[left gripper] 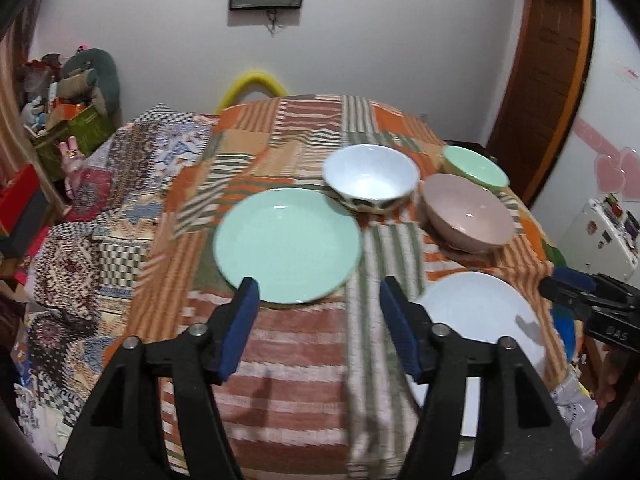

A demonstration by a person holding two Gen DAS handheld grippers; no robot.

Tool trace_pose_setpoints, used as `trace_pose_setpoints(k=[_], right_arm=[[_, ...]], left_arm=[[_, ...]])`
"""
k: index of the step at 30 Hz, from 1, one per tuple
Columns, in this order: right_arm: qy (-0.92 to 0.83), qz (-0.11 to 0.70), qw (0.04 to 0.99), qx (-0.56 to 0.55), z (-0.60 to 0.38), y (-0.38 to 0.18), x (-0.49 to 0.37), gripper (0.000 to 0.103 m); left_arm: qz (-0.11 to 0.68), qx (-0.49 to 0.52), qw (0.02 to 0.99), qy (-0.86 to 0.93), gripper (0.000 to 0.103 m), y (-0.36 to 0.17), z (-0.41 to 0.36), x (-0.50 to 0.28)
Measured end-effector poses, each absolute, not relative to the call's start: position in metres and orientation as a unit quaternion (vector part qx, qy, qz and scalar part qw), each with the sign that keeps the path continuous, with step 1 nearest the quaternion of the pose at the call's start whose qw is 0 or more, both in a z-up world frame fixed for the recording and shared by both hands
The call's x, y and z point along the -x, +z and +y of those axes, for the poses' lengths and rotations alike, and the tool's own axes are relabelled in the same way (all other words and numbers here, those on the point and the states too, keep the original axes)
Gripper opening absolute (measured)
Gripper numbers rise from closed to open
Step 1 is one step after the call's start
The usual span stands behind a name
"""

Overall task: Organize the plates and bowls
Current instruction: 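Open both grippers and withdraw from the stacked plates, then move both grippers to the mint green plate rim and close on it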

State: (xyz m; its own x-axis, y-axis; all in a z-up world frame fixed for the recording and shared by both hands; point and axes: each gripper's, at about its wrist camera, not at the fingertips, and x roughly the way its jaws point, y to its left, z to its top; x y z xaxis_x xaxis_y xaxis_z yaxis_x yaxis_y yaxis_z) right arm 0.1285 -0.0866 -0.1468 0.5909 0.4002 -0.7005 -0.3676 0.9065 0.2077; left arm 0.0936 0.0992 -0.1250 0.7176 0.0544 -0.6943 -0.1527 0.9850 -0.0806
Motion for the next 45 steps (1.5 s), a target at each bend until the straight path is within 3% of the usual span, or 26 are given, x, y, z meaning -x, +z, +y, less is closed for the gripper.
trace_pose_setpoints(k=[7,11,31,36,45], right_arm=[[0.248,0.399,0.883,-0.018,-0.053,-0.139,-0.148,0.058],[0.261,0.394,0.881,-0.014,-0.032,-0.138,-0.159,0.068],[0.284,0.471,0.834,0.027,0.057,-0.187,-0.242,0.068],[0.284,0.494,0.821,0.03,0.066,-0.201,-0.256,0.049],[0.287,0.513,0.808,0.038,0.08,-0.216,-0.264,0.032]], left_arm=[[0.376,0.06,0.919,0.097,0.069,-0.132,0.139,-0.112],[0.385,0.068,0.915,0.102,0.069,-0.142,0.16,-0.127],[0.435,0.12,0.889,0.083,0.069,-0.211,0.232,-0.207],[0.438,0.116,0.888,0.074,0.053,-0.221,0.237,-0.224],[0.457,0.132,0.878,0.057,0.027,-0.243,0.246,-0.243]])
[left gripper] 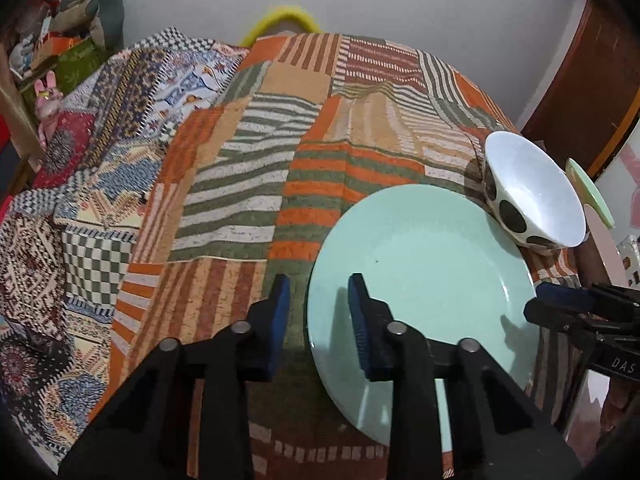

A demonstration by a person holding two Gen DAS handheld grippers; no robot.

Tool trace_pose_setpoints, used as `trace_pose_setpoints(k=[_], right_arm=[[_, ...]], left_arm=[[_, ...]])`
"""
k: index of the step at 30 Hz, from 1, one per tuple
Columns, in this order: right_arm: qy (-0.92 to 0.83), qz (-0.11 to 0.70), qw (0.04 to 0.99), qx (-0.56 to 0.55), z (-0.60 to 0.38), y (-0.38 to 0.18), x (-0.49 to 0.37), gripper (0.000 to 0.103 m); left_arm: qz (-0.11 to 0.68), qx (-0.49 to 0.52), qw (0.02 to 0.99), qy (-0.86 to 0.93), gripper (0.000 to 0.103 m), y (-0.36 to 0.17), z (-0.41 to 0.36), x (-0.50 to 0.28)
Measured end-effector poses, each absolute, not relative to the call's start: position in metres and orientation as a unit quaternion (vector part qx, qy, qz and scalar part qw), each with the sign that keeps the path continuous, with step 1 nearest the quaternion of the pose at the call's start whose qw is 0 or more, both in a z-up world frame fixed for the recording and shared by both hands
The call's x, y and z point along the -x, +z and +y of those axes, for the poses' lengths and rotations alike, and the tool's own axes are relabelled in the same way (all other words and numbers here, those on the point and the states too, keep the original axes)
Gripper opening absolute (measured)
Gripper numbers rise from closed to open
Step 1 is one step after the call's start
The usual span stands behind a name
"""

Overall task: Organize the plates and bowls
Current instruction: 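Move both grippers to the mint green plate rim and close on it, then lift the mint green plate off the bedspread with both grippers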

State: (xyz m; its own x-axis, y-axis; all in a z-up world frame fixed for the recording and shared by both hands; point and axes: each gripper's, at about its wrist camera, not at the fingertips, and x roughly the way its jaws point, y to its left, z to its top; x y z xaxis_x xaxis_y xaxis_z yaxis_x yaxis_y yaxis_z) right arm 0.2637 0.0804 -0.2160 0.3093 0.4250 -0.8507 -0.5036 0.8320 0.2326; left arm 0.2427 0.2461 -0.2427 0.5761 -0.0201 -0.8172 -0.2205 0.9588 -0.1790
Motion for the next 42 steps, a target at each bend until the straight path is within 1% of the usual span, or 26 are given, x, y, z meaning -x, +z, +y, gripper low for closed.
trace_pose_setpoints(k=[2,3,7,9,19,42], right_arm=[[0.286,0.511,0.81,0.03,0.078,-0.216,-0.265,0.031],[0.284,0.512,0.81,0.028,0.077,-0.216,-0.266,0.029],[0.284,0.527,0.801,0.024,0.077,-0.222,-0.273,0.024],[0.286,0.542,0.79,0.014,0.076,-0.228,-0.277,0.019],[0.283,0.535,0.795,0.038,0.076,-0.22,-0.269,0.019],[0.314,0.459,0.831,0.003,0.047,-0.161,-0.217,0.019]], left_arm=[[0.461,0.132,0.876,0.05,0.022,-0.247,0.245,-0.245],[0.465,0.134,0.874,0.045,0.022,-0.25,0.245,-0.246],[0.466,0.144,0.872,0.035,0.022,-0.254,0.245,-0.246],[0.468,0.147,0.871,0.035,0.022,-0.254,0.245,-0.245],[0.471,0.133,0.871,0.038,0.022,-0.241,0.235,-0.229],[0.421,0.118,0.898,0.052,0.022,-0.157,0.197,-0.154]])
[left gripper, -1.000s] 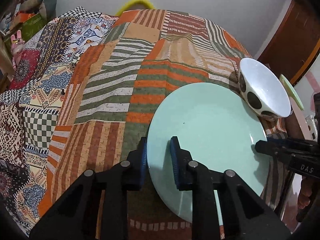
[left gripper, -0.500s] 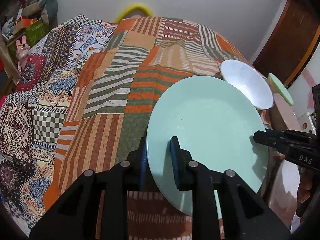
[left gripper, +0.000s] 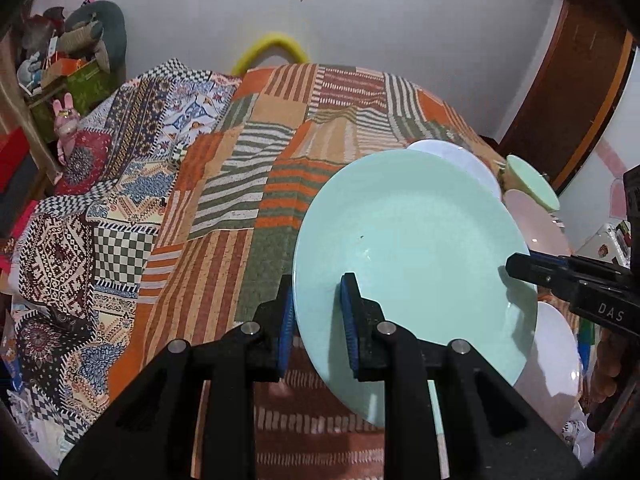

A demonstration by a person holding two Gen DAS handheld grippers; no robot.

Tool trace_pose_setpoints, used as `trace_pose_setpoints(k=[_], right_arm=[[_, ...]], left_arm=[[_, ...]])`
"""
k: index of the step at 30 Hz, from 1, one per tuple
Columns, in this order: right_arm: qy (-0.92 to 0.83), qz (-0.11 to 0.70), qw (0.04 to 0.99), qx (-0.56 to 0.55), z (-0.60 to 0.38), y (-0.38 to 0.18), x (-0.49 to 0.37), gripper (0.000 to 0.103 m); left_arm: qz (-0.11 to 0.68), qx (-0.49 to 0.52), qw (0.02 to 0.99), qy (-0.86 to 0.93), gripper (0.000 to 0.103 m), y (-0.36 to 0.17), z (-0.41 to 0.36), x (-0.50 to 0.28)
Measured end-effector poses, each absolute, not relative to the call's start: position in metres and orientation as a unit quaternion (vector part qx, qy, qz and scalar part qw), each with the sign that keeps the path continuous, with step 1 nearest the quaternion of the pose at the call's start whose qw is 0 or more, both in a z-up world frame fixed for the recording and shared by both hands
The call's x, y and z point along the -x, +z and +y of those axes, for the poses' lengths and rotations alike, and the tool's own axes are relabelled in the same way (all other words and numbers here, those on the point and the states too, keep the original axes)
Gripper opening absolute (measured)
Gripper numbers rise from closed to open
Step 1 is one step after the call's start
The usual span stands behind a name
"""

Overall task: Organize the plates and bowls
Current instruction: 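Lift the mint green plate off the bedspread with both grippers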

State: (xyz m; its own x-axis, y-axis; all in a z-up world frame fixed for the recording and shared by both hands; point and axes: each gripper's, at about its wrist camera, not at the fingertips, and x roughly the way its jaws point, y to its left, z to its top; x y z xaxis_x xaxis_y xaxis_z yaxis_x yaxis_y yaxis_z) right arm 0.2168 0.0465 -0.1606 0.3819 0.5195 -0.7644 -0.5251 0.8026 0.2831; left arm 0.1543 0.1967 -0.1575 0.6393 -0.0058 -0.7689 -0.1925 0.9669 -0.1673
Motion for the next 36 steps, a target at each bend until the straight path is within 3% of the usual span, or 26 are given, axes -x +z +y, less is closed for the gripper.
trace_pose_setpoints(k=[15,36], right_arm=[[0.31,0.403,0.861,-0.011,0.002,-0.123,-0.178,0.019],[0.275,0.391,0.877,-0.045,-0.072,-0.124,-0.136,0.019]], left_arm=[[0.383,0.096,0.918,0.034,0.022,-0.111,0.147,-0.111],[0.39,0.077,0.917,-0.017,0.022,-0.109,0.074,-0.089]])
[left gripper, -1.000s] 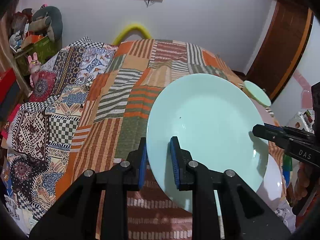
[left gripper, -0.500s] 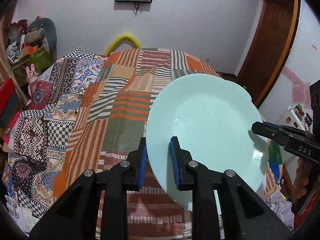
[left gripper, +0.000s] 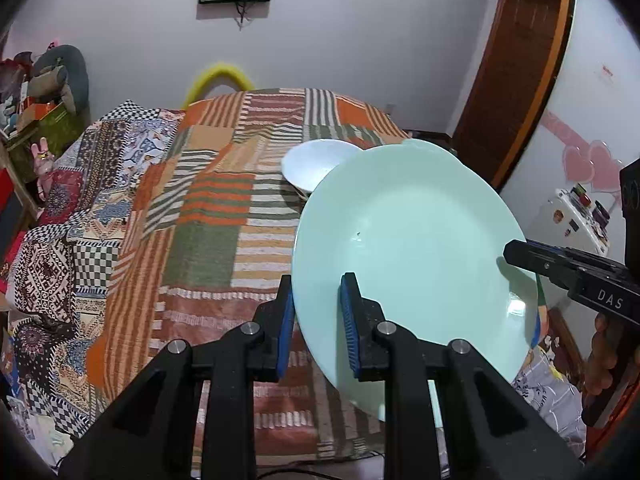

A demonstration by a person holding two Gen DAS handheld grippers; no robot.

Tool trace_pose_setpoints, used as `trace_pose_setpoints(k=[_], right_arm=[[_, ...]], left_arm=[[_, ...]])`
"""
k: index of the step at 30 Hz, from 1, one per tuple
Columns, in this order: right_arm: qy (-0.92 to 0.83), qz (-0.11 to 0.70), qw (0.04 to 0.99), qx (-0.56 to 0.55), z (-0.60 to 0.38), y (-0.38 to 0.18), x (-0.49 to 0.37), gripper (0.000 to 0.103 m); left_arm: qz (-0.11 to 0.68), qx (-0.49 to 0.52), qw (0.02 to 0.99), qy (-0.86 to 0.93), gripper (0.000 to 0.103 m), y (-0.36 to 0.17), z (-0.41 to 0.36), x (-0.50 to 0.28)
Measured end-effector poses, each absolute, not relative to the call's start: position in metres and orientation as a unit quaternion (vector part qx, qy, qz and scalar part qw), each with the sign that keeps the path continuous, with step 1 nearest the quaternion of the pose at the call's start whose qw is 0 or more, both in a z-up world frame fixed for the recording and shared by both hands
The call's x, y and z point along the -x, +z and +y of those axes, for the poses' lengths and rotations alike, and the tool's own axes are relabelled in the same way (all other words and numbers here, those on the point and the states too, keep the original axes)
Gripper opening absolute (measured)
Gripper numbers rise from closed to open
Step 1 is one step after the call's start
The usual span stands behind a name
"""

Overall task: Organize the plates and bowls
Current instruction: 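Lift the mint green plate off the bedspread with both grippers, then carry the mint plate over the white plate and lower it on top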

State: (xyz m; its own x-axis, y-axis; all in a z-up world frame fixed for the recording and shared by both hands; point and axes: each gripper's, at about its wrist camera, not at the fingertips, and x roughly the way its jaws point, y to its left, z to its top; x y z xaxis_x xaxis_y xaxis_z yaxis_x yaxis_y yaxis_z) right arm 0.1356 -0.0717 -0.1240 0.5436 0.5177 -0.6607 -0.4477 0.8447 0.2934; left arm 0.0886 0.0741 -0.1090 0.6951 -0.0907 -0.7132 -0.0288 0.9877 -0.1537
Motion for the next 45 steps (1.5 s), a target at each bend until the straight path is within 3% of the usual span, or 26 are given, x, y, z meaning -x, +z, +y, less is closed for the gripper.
trace_pose_setpoints(k=[45], right_arm=[[0.205,0.483,0.845,-0.106,-0.141,-0.2,-0.12,0.021]], left_arm=[[0.512,0.061,0.854,-0.066,0.022,-0.201,0.001,-0.13]])
